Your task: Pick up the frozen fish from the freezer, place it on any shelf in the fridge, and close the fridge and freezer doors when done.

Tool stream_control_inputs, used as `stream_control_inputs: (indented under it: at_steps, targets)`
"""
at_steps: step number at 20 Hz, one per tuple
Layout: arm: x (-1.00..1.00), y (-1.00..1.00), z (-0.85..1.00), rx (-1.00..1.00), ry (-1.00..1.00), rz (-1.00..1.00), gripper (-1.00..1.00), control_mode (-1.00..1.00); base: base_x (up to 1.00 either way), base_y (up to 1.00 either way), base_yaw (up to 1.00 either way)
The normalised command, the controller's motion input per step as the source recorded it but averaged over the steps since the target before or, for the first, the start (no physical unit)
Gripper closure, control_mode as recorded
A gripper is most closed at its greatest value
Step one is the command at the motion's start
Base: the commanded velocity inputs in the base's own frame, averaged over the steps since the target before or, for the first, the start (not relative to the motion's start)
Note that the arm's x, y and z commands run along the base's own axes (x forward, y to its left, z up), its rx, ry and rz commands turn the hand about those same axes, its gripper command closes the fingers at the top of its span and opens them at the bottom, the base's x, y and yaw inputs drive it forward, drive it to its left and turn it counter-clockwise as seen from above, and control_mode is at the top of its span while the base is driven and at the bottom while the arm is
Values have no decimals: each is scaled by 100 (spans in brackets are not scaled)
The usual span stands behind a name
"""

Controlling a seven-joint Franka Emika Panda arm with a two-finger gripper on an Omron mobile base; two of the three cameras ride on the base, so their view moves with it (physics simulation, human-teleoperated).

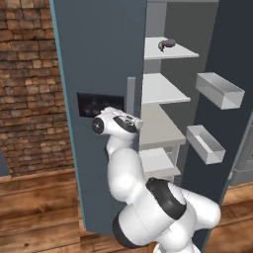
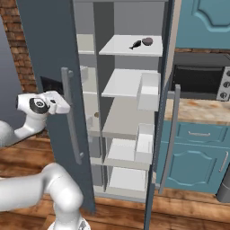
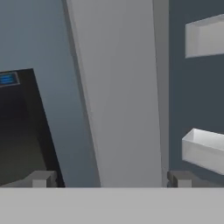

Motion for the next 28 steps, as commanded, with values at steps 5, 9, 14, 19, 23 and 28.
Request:
stream_control_inputs:
  at_steps: [5, 9, 14, 19, 23, 28]
  targets:
    - [58, -29, 0, 0, 0, 6, -100, -100, 0, 0, 0]
    - [63, -16, 0, 0, 0, 1, -100, -100, 0, 0, 0]
    - [64, -9, 0, 0, 2, 0, -100, -100, 0, 0, 0]
    - [54, -1, 0, 0, 0, 0, -100, -100, 0, 0, 0]
    - [56, 0, 0, 0, 0, 0, -100, -100, 0, 0, 0]
    - [-2, 0, 4, 1, 0, 0, -100, -100, 0, 0, 0]
